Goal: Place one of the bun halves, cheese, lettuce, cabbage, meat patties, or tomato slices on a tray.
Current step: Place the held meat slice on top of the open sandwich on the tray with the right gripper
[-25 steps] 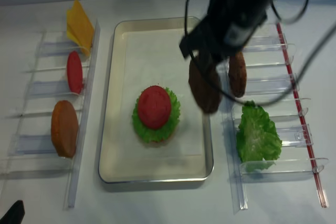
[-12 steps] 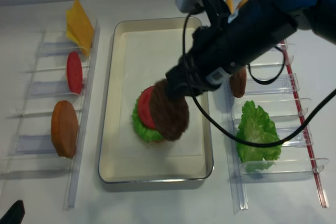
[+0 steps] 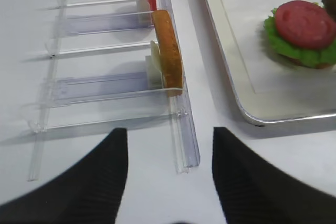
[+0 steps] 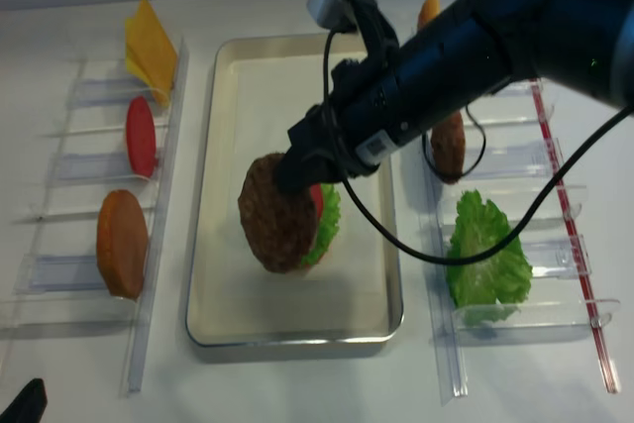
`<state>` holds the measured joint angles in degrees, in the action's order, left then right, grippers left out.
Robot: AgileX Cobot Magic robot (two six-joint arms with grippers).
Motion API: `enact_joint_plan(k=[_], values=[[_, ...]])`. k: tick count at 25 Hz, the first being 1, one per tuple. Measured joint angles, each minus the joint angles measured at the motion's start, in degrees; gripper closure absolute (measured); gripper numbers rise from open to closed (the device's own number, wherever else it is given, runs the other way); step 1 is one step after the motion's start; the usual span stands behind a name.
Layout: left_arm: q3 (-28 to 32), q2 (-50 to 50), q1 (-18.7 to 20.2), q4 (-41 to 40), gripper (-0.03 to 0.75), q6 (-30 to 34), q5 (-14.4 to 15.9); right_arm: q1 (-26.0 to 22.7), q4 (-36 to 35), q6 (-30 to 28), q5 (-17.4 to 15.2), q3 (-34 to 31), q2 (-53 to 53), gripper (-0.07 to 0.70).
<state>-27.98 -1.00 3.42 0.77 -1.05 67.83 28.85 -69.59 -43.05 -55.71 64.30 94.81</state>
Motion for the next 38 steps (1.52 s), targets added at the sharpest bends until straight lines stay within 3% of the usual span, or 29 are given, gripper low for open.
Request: enact_joint_plan(k=[5, 8, 21, 33, 38], values=[[0.00, 0.00, 0.00, 0.00, 0.356, 0.00, 0.00, -6.27, -11.39, -5.66, -8.47, 0.00, 5.09, 0.496], [0.00, 0.00, 0.00, 0.00, 0.356, 0.00, 0.00, -7.96, -14.16, -7.25, -10.49, 0.00, 7.68, 0.496], [0.00, 0.00, 0.00, 0.00, 0.356, 0.00, 0.00, -8.36, -15.72, -9.45, -10.74, 0.00, 15.86, 0.496], [0.00, 0.00, 0.00, 0.00, 0.356, 0.00, 0.00, -8.36, -15.28, -9.71, -5.78, 0.00, 16.34, 0.496], [0.00, 0.00, 0.00, 0.00, 0.356, 0.00, 0.00, -8.36, -16.09, -9.38, -6.27, 0.00, 17.44, 0.496]])
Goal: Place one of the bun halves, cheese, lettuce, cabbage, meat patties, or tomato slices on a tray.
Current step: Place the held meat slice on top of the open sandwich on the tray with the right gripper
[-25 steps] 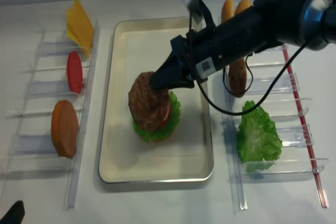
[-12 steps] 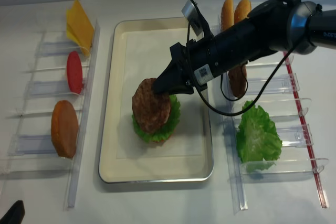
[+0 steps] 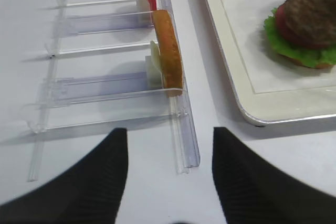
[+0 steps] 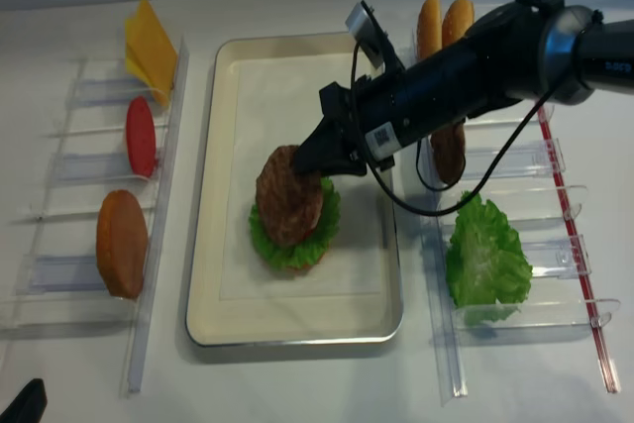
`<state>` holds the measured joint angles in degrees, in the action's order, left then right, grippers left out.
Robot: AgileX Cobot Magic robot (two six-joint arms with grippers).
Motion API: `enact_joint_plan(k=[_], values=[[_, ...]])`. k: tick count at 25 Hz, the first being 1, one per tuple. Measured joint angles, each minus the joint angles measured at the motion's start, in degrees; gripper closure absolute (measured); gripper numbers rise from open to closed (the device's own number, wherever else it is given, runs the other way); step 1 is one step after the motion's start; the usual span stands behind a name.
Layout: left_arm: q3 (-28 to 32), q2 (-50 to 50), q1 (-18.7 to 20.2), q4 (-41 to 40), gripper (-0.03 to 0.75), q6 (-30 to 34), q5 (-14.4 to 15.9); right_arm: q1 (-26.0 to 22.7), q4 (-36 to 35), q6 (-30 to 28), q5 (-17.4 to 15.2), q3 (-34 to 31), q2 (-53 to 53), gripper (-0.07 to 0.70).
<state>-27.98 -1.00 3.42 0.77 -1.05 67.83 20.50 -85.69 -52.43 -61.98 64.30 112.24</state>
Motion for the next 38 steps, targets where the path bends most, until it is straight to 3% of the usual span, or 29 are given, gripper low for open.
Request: enact_joint_plan(k=[7, 21, 23, 27, 30, 38], values=[[0.00, 0.00, 0.00, 0.00, 0.356, 0.00, 0.00, 0.00, -0.85, 0.00, -1.77, 0.00, 2.36, 0.496], [0.00, 0.00, 0.00, 0.00, 0.356, 0.00, 0.00, 0.00, -0.40, -0.35, 0.72, 0.00, 2.73, 0.486], [0.00, 0.00, 0.00, 0.00, 0.356, 0.00, 0.00, 0.00, -0.40, -0.58, 0.99, 0.00, 2.73, 0.435], [0.00, 0.00, 0.00, 0.00, 0.356, 0.00, 0.00, 0.00, -0.63, -1.01, 1.22, 0.00, 2.73, 0.236], [0.00, 0.00, 0.00, 0.00, 0.356, 0.00, 0.00, 0.00, -0.63, -1.01, 1.27, 0.00, 2.73, 0.129], [0.00, 0.00, 0.00, 0.00, 0.364, 0.00, 0.00, 0.00, 0.17, -0.72, 0.59, 1.32, 2.73, 0.095]])
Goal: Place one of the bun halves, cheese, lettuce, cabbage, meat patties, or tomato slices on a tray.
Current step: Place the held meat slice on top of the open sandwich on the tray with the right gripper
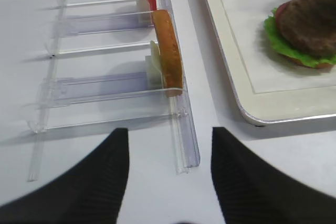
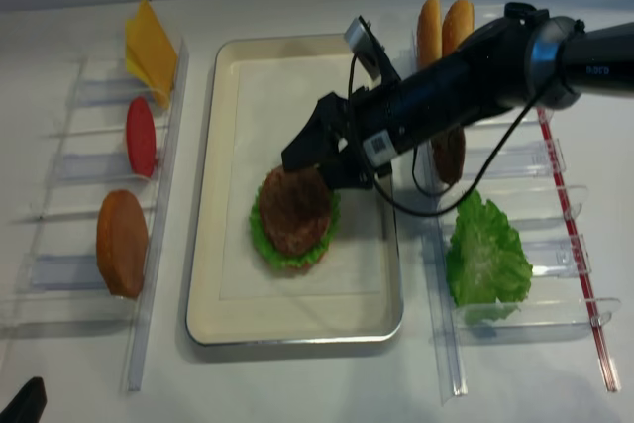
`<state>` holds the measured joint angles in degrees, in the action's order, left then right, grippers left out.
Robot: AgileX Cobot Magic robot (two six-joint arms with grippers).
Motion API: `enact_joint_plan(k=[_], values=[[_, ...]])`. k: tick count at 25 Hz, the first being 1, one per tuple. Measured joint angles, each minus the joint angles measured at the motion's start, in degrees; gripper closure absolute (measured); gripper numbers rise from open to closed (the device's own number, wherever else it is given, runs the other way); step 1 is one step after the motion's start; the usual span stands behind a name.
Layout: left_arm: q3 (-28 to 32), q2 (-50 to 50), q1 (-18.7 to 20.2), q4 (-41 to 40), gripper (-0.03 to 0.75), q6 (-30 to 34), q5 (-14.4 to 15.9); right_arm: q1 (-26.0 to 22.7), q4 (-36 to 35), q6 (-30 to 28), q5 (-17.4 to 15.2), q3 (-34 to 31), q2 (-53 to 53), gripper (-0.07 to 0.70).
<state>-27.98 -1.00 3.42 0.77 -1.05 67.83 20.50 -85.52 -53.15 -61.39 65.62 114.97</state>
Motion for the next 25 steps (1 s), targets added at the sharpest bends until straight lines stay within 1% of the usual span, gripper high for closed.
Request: enact_joint_plan(k=[3, 12, 15, 20, 23, 25], values=[[0.00, 0.00, 0.00, 0.00, 0.364, 0.00, 0.00, 0.00, 4.04, 2.03, -0.32, 2.05, 0.00, 0.094], [0.00, 0.00, 0.00, 0.00, 0.364, 0.00, 0.00, 0.00, 18.39, 11.64, -0.32, 10.43, 0.00, 0.091], [0.00, 0.00, 0.00, 0.00, 0.364, 0.00, 0.00, 0.00, 23.84, 15.36, -1.89, 13.70, 0.00, 0.091], [0.00, 0.00, 0.00, 0.00, 0.364, 0.00, 0.00, 0.00, 33.17, 21.80, -6.54, 19.88, 0.08, 0.091], [0.00, 0.00, 0.00, 0.00, 0.364, 0.00, 0.00, 0.00, 38.58, 25.03, -7.37, 23.95, 0.08, 0.091], [0.00, 0.00, 0.00, 0.00, 0.364, 0.00, 0.00, 0.00, 43.57, 28.44, -7.60, 26.58, 0.08, 0.091]])
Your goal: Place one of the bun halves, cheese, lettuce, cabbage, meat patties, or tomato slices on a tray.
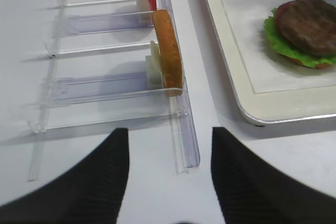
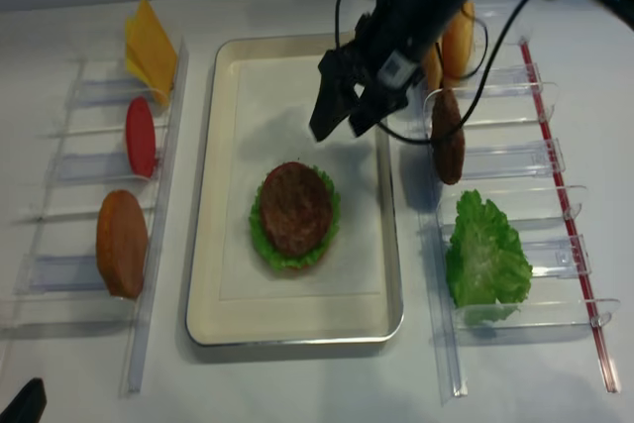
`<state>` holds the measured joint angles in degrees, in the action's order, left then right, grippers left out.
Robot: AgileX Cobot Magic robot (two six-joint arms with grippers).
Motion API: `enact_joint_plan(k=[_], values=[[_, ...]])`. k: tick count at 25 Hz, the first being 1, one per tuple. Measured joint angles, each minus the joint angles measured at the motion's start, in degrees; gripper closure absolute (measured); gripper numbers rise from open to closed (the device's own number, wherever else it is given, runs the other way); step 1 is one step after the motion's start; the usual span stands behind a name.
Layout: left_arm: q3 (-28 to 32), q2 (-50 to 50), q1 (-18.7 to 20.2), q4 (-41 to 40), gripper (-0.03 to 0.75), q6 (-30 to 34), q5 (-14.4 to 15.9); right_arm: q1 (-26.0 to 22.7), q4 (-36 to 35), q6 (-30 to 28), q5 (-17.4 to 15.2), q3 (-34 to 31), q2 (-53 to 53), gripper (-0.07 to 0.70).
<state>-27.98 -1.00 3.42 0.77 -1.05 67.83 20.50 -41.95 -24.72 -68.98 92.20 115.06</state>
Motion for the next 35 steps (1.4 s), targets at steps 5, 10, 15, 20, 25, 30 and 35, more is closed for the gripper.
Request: enact_joint_plan(k=[5, 10, 15, 20, 25, 30, 35], values=[[0.00, 0.00, 0.00, 0.00, 0.364, 0.00, 0.00, 0.00, 10.62, 6.52, -0.52, 4.68, -0.77, 0.091], [0.00, 0.00, 0.00, 0.00, 0.364, 0.00, 0.00, 0.00, 20.52, 9.68, -1.15, 5.51, -5.04, 0.091], [0.00, 0.00, 0.00, 0.00, 0.364, 0.00, 0.00, 0.00, 28.18, 12.34, -1.73, 5.51, -10.13, 0.091], [0.00, 0.00, 0.00, 0.00, 0.364, 0.00, 0.00, 0.00, 31.28, 12.34, -1.87, 1.63, -16.99, 0.091], [0.00, 0.00, 0.00, 0.00, 0.364, 0.00, 0.00, 0.00, 35.87, 12.14, -1.96, -6.63, -23.75, 0.091], [0.00, 0.00, 0.00, 0.00, 0.364, 0.00, 0.00, 0.00, 36.64, 10.48, -1.96, -16.28, -32.93, 0.091], [0.00, 0.00, 0.00, 0.00, 0.364, 0.00, 0.00, 0.00, 36.90, 9.79, -1.88, -25.18, -43.93, 0.103]])
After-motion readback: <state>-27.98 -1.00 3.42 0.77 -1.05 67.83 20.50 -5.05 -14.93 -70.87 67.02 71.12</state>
